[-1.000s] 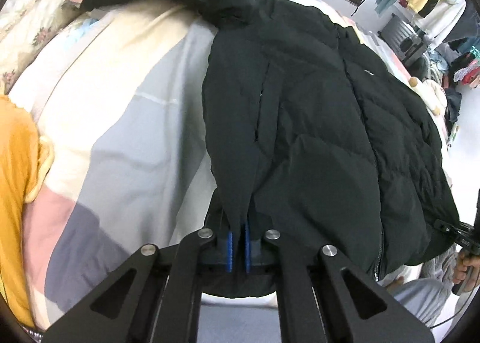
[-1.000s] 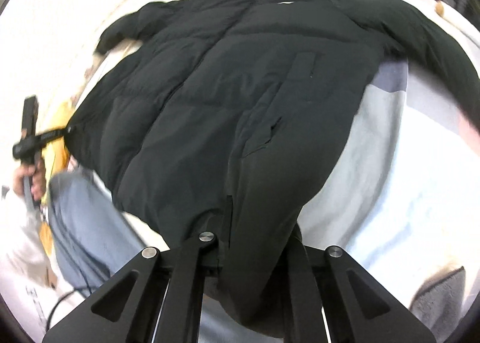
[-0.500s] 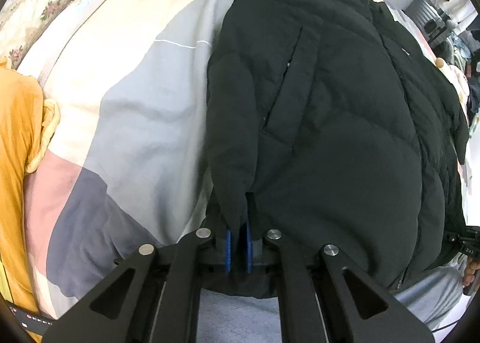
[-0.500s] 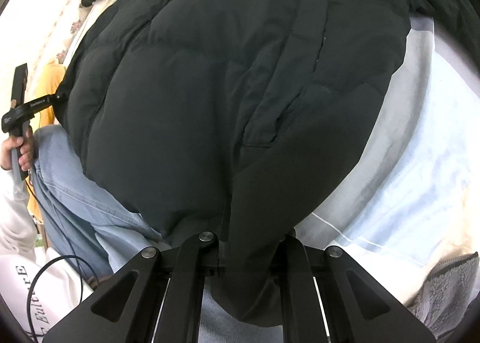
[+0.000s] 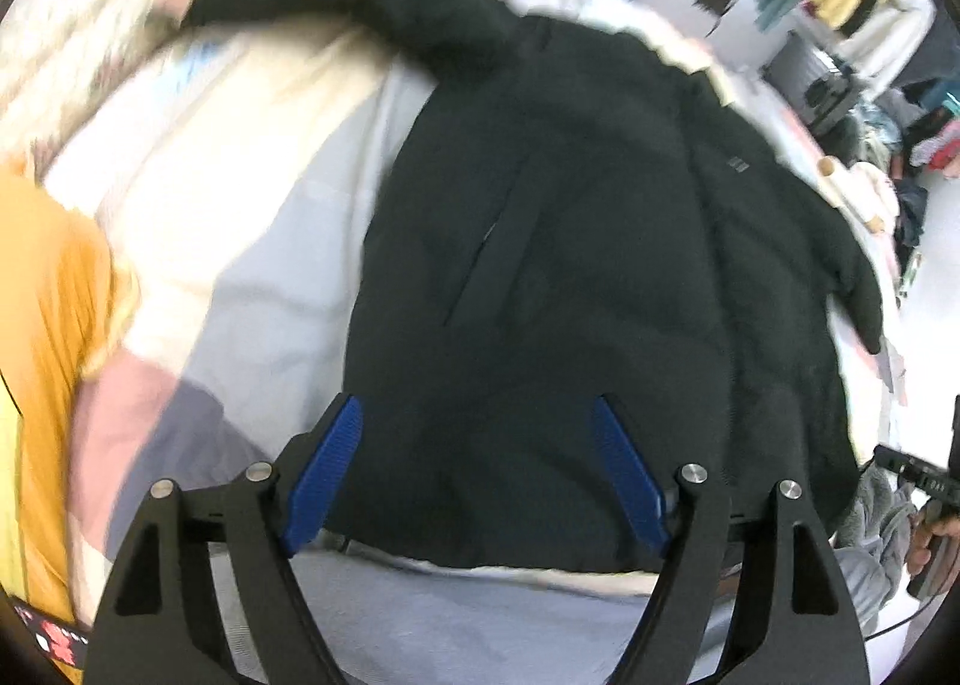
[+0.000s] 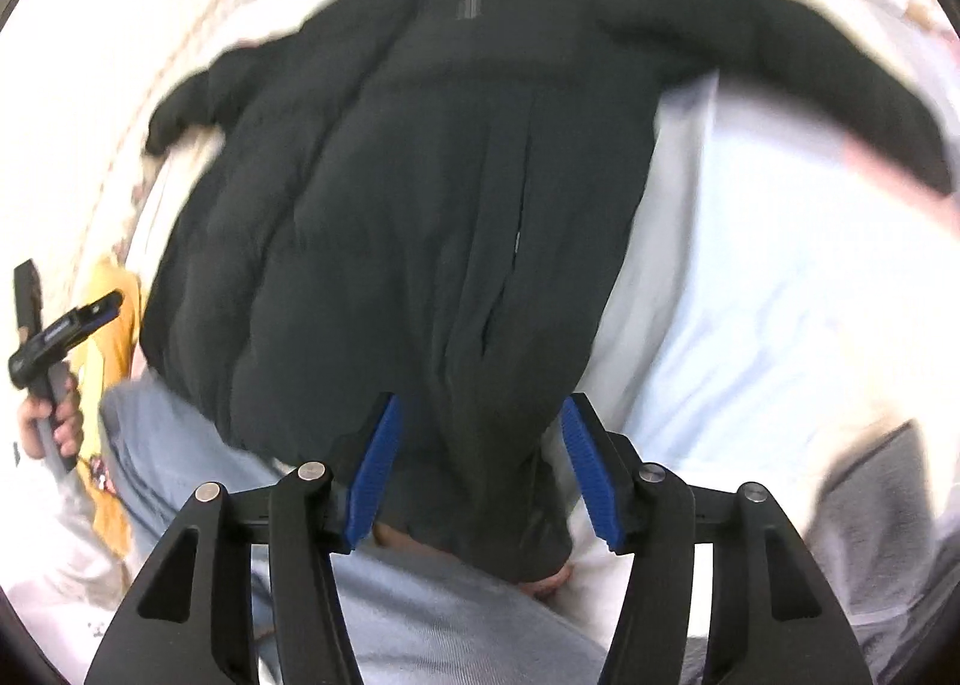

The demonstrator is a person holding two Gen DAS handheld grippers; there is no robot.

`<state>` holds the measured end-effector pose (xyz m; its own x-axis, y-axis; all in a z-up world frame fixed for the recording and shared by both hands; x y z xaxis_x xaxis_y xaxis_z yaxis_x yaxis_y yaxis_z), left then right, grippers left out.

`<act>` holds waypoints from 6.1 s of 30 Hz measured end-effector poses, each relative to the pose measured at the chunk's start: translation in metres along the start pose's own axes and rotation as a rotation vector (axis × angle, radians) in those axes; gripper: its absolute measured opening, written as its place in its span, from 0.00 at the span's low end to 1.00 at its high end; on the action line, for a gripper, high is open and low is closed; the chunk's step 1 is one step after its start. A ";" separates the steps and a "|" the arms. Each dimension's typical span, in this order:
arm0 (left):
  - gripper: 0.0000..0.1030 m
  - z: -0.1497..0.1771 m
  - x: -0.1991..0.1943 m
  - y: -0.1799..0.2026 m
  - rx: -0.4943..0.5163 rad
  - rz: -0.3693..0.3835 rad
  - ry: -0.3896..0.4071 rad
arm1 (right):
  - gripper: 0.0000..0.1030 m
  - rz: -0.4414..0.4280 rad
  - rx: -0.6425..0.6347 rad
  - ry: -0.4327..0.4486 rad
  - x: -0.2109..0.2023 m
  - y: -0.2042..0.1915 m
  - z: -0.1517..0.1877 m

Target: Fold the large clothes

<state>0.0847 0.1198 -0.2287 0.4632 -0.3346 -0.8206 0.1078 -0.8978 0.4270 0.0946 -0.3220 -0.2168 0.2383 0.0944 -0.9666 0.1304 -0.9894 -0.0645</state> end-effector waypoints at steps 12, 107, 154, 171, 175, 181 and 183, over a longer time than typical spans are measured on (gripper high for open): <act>0.77 -0.073 -0.082 0.127 0.289 0.115 0.351 | 0.56 0.102 0.077 0.566 -0.118 -0.047 -0.049; 0.78 -0.061 0.133 0.087 0.285 0.005 0.323 | 0.06 0.244 1.029 0.901 0.038 0.442 -0.127; 0.78 -0.081 0.018 -0.004 0.308 0.103 0.494 | 0.06 -0.089 -0.025 0.898 -0.113 -0.195 -0.325; 0.78 -0.101 0.022 -0.058 0.161 0.075 0.504 | 0.08 -0.185 -0.187 0.541 0.131 -0.312 -0.310; 0.78 -0.105 0.026 -0.063 0.134 0.082 0.514 | 0.08 -0.161 -0.215 0.500 0.169 -0.319 -0.302; 0.78 -0.108 0.034 -0.069 0.112 0.102 0.506 | 0.08 -0.142 -0.222 0.478 0.179 -0.320 -0.300; 0.78 -0.107 0.036 -0.068 0.112 0.105 0.492 | 0.09 -0.125 -0.221 0.494 0.168 -0.319 -0.301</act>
<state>0.1883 0.1995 -0.2468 0.8283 -0.2749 -0.4882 -0.0443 -0.9008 0.4320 0.3829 0.0433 -0.2839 0.6236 0.3032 -0.7205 0.3732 -0.9254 -0.0663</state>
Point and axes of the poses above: each gripper's, at about its wrist camera, not at the fingertips, and x roughly the way its jaws point, y to its right, z to its underside, the point moved 5 cm from there along x, roughly the way its jaws point, and after that the axes turned 13 degrees about z, right-handed, at the moved point
